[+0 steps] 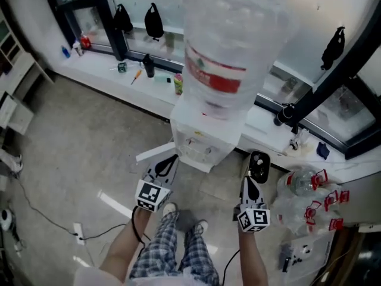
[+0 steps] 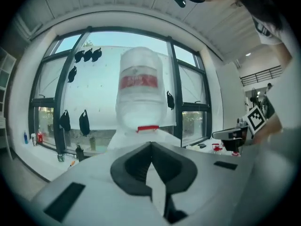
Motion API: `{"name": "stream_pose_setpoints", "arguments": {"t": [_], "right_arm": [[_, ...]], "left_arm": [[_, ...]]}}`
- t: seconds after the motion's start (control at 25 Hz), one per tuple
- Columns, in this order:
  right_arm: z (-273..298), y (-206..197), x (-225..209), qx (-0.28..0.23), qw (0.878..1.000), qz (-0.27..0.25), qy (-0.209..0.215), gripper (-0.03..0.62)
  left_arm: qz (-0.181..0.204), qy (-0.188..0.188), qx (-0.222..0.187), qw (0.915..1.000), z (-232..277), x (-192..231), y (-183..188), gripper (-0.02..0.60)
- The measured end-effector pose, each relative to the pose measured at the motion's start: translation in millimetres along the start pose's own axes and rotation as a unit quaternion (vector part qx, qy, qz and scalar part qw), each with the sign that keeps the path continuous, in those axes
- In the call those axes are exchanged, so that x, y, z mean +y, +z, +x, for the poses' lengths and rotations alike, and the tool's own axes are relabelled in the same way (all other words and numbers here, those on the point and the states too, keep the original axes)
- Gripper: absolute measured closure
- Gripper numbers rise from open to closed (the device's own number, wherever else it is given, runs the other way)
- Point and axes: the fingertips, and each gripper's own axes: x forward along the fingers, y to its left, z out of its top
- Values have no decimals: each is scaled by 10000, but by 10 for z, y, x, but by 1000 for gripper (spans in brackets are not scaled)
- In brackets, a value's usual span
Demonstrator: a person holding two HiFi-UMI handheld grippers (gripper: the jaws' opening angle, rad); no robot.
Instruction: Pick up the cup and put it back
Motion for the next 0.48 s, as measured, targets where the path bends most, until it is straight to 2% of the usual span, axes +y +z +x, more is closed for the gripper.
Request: {"name": "stream_pose_setpoints", "arguments": {"t": [0.16, 0.24, 0.48], "right_arm": [[-175, 677, 81, -372, 9991, -212, 35, 582], [-256, 945, 105, -522, 9982, -285, 12, 582], [-514, 1369, 81, -894, 9954, -214, -260, 582]], "left_arm": [[424, -93, -229, 9988, -144, -62, 721, 556], [485, -73, -344, 9982, -239, -52, 1010, 557], [573, 125, -573, 9966, -377, 1, 1453, 557]]}}
